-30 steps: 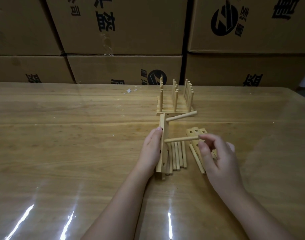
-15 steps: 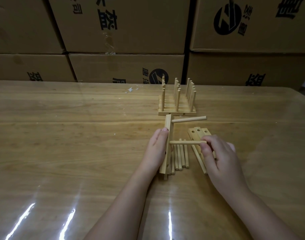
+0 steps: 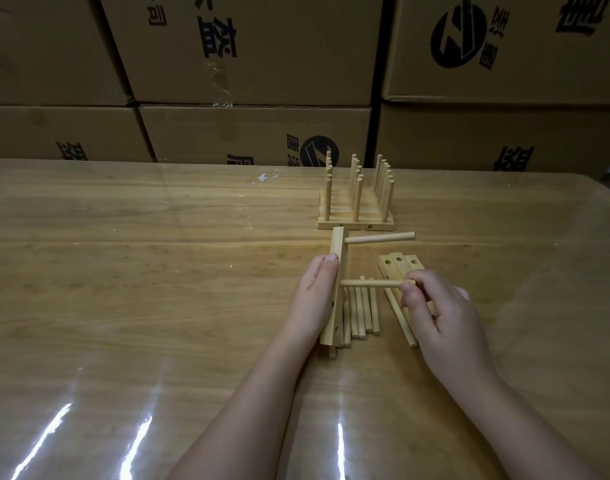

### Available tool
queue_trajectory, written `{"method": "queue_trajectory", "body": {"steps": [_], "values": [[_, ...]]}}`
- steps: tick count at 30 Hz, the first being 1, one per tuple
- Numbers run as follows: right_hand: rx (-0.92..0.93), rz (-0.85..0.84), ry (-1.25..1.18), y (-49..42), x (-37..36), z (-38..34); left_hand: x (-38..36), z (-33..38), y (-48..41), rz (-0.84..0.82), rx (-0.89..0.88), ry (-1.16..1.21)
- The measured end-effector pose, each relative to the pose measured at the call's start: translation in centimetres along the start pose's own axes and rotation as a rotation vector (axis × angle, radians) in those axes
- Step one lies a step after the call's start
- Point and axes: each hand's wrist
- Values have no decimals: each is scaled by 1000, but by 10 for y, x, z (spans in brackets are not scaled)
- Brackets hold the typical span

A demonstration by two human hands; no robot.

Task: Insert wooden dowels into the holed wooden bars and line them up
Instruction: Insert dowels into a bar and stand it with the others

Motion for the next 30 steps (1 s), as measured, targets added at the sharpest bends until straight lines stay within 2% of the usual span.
{"method": "queue_trajectory", "body": {"steps": [4, 7, 9, 12, 15, 22, 30], "values": [[-27, -29, -67, 4, -1, -1, 2, 2, 1, -34, 19, 30], [-81, -82, -111, 4, -1, 0, 4, 4, -1, 38, 44, 74], [-75, -139, 13, 3, -3, 1, 6, 6, -2, 93, 102, 153], [-45, -368, 306, 5, -7, 5, 10, 7, -2, 121, 178, 315], [-19, -496, 378, 7, -9, 10, 10, 7, -2, 127, 198, 359], [8, -571, 393, 6, -10, 11, 10, 6, -2, 116, 175, 342], [42, -502, 342, 2, -4, 11, 8, 7, -2, 96, 167, 277]]}}
Point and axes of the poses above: each hand's wrist, its own y-axis away from the middle knuckle, its own x-axis out of the back of the hand, z = x × y, and after that the axes turned 4 degrees about z, right-handed
